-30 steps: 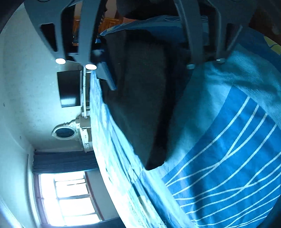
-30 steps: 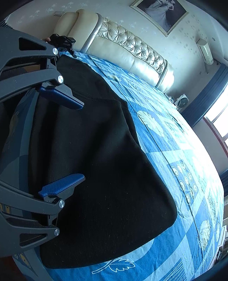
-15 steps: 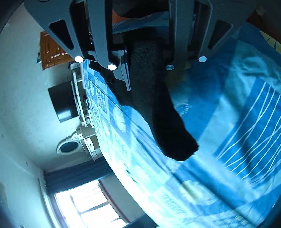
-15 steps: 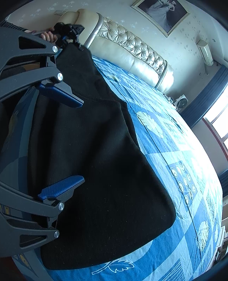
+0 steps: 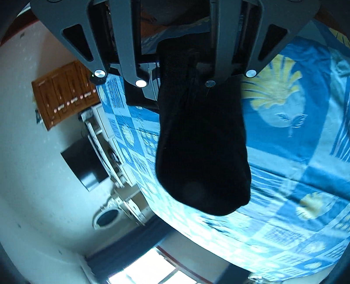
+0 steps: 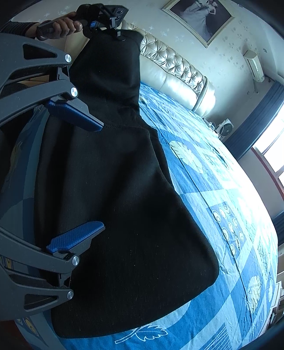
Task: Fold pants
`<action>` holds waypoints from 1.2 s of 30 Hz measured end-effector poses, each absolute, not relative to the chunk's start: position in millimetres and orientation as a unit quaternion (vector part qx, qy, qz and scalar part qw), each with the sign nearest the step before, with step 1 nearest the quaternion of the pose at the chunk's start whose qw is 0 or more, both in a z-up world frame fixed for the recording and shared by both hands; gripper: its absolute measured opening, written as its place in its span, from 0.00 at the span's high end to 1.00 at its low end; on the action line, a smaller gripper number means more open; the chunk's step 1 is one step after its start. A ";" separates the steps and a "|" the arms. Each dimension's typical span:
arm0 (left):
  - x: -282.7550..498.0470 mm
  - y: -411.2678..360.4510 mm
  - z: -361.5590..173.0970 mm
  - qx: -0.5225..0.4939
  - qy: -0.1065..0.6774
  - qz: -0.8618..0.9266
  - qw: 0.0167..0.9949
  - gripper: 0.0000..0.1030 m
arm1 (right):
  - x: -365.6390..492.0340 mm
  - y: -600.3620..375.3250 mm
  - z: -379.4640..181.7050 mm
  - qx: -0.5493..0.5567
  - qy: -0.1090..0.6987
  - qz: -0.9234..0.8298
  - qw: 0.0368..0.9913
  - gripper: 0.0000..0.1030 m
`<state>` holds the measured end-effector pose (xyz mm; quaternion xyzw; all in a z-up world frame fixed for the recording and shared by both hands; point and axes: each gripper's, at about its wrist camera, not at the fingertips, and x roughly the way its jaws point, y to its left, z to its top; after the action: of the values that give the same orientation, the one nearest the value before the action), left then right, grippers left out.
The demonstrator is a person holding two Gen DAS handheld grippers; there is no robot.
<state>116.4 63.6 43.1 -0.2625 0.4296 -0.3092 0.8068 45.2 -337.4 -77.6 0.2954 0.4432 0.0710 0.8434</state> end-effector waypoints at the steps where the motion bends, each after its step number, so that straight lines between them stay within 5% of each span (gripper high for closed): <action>1: 116.5 56.1 44.0 -0.257 0.431 -0.313 0.806 0.84 | 44.8 -337.7 -77.7 0.297 0.443 0.071 0.843 0.19; 18: 107.0 -112.8 16.1 -0.084 0.476 -0.325 0.813 0.84 | 38.6 -342.4 -77.8 0.312 0.437 0.075 0.840 0.19; 36: 105.3 -176.9 -34.2 0.003 0.510 -0.306 0.804 0.84 | 32.0 -359.9 -75.6 0.349 0.422 0.094 0.831 0.19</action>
<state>105.3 -176.9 -34.2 0.0026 0.5096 -0.3059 0.8042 32.0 -359.9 -75.6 0.3490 0.4221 0.0942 0.8314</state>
